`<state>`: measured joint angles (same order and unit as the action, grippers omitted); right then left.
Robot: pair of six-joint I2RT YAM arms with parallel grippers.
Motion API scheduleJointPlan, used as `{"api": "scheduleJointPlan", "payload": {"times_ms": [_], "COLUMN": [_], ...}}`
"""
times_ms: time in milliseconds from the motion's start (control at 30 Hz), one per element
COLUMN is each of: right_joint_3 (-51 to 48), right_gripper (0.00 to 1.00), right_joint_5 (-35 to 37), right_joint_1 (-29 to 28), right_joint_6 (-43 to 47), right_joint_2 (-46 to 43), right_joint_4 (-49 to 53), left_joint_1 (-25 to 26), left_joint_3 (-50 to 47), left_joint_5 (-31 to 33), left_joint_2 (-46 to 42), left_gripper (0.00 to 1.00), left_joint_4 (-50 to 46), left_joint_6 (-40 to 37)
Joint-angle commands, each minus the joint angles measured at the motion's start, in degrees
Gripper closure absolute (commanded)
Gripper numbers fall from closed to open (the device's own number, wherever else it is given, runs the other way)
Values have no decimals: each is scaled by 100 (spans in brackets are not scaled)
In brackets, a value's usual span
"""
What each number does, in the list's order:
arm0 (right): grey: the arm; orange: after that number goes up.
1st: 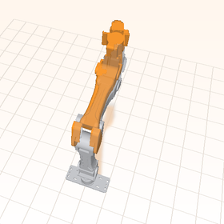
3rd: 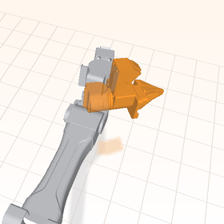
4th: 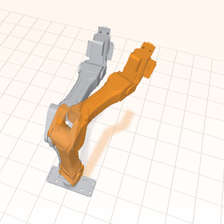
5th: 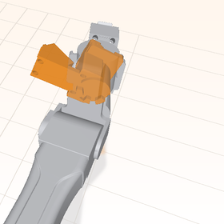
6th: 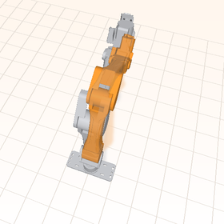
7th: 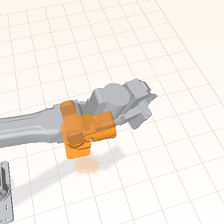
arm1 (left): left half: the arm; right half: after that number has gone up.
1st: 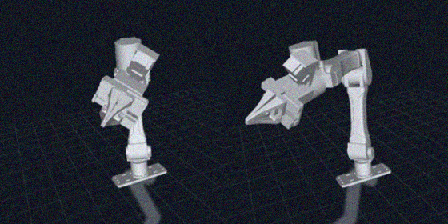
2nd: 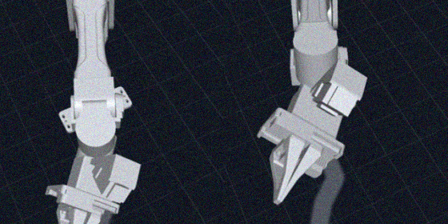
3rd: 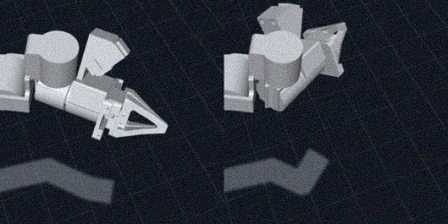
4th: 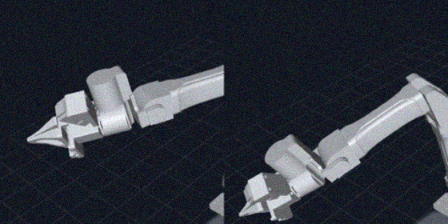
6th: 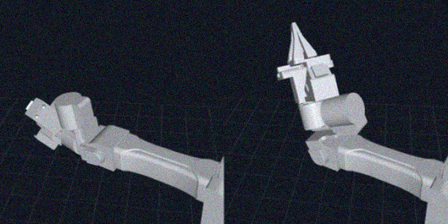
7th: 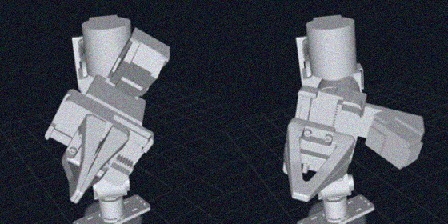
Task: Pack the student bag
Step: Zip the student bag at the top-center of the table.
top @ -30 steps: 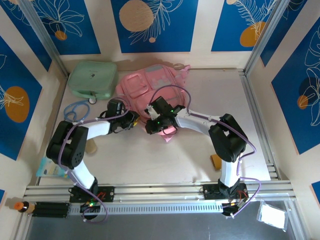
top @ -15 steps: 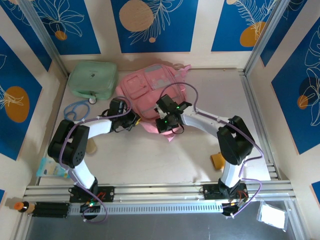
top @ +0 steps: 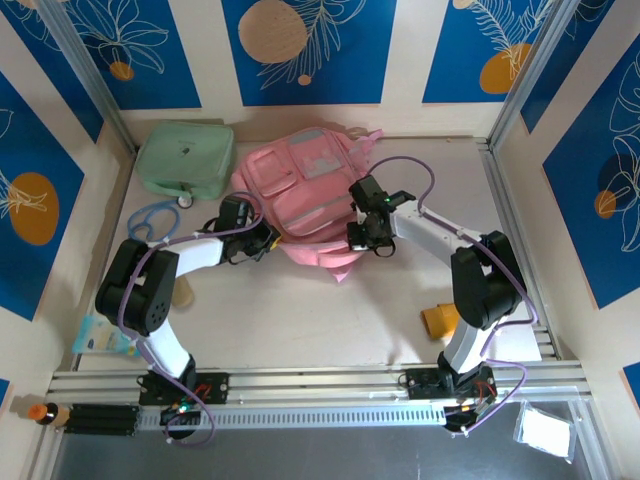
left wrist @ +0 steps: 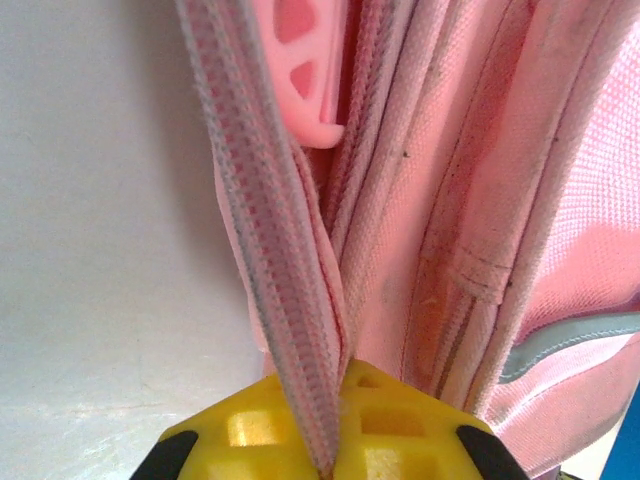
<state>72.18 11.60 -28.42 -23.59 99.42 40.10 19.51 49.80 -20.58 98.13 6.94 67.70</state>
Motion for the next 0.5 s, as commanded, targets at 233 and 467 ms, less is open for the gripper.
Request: {"api": "scheduleJointPlan", "payload": {"times_ms": [233, 467], "right_joint_3": [-576, -482], "right_gripper": [100, 100], "right_joint_5": [-694, -1767], "right_joint_1": [-418, -1113], "right_joint_6": [250, 54], "right_joint_2": [-359, -77], "right_joint_4": [-268, -1029], "left_joint_1": [-146, -293], "left_joint_3": [926, 1249], "left_joint_5": [404, 1364], "left_joint_2": [453, 324], "left_gripper": [90, 58], "left_joint_4": [-827, -1810], "left_joint_6": [-1015, -1722]}}
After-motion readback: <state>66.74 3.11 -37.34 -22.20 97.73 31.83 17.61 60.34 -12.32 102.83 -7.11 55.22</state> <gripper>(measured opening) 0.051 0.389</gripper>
